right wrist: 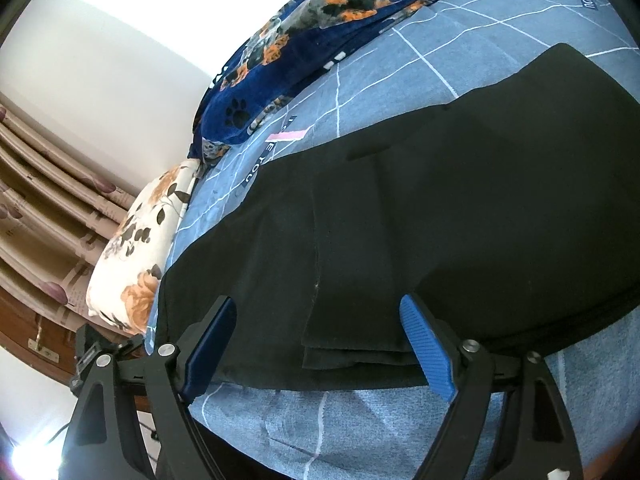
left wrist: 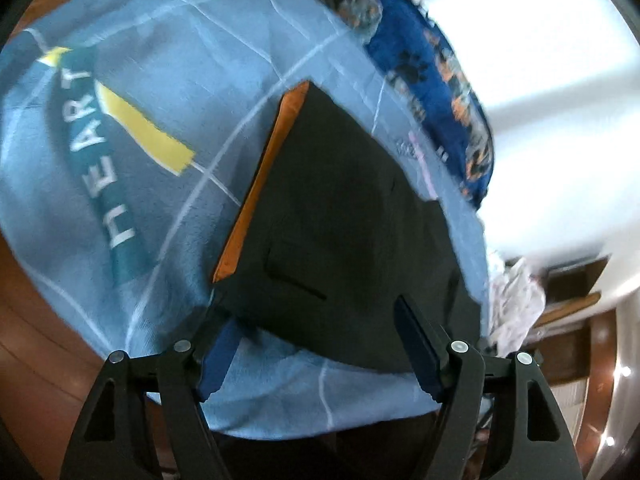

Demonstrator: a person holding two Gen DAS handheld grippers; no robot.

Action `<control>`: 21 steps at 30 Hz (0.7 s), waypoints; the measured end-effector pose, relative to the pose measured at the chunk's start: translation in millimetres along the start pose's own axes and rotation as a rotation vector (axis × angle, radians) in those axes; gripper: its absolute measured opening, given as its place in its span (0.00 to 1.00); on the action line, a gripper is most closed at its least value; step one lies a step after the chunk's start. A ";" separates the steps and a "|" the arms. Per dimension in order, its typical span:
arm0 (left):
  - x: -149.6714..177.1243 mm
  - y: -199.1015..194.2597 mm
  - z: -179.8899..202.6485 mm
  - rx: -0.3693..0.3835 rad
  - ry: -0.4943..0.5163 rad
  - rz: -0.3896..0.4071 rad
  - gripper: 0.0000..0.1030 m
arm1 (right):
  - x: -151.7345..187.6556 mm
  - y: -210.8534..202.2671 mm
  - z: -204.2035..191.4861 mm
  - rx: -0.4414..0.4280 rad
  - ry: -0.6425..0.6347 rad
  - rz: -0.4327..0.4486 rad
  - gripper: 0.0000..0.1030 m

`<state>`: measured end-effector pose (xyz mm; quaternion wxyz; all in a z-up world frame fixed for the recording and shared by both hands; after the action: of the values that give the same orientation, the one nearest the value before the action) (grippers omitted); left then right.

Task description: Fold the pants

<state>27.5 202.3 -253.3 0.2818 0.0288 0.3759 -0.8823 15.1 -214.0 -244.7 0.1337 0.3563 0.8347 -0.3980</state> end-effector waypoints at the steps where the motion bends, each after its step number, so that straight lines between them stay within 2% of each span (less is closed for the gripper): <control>1: -2.3 0.6 0.1 0.003 -0.014 0.008 0.72 | 0.0 -0.1 0.7 0.000 -0.002 -0.001 0.79; 3: -1.8 0.0 -2.0 0.004 -0.048 0.002 0.72 | 0.6 -0.7 0.7 0.002 -0.002 -0.002 0.79; 8: 1.6 -1.7 -9.2 0.070 -0.110 0.025 0.72 | 0.0 -0.1 0.8 0.002 0.000 0.002 0.79; 10: -3.0 -4.8 -10.1 0.133 -0.160 0.061 0.73 | -0.1 0.3 0.6 0.004 -0.002 0.004 0.80; 11: -4.7 -7.5 -6.3 0.172 -0.163 0.086 0.73 | -0.2 0.5 0.5 0.005 -0.005 0.004 0.80; 14: -11.2 -17.2 15.4 0.250 -0.066 0.142 0.73 | -0.3 0.4 1.0 0.005 -0.003 0.004 0.80; 16: -14.1 -16.1 26.2 0.237 0.015 0.140 0.73 | 0.3 0.1 0.7 0.004 0.000 0.007 0.80; 21: -6.3 -1.7 1.3 0.159 -0.076 0.095 0.73 | 1.0 -0.8 1.5 0.002 -0.002 0.006 0.81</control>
<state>32.1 205.4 -249.6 0.3340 0.0354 0.2922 -0.8954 13.7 -215.0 -245.7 0.1353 0.3584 0.8333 -0.3986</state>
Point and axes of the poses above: each gripper's, at about its wrist camera, not at the fingertips, and y roughly the way its jaws point, z to its right, x to its underside, the point moved 5 cm from there along y, roughly the way its jaws point, and after that the axes turned 7 degrees about z, right-handed, at the moved point
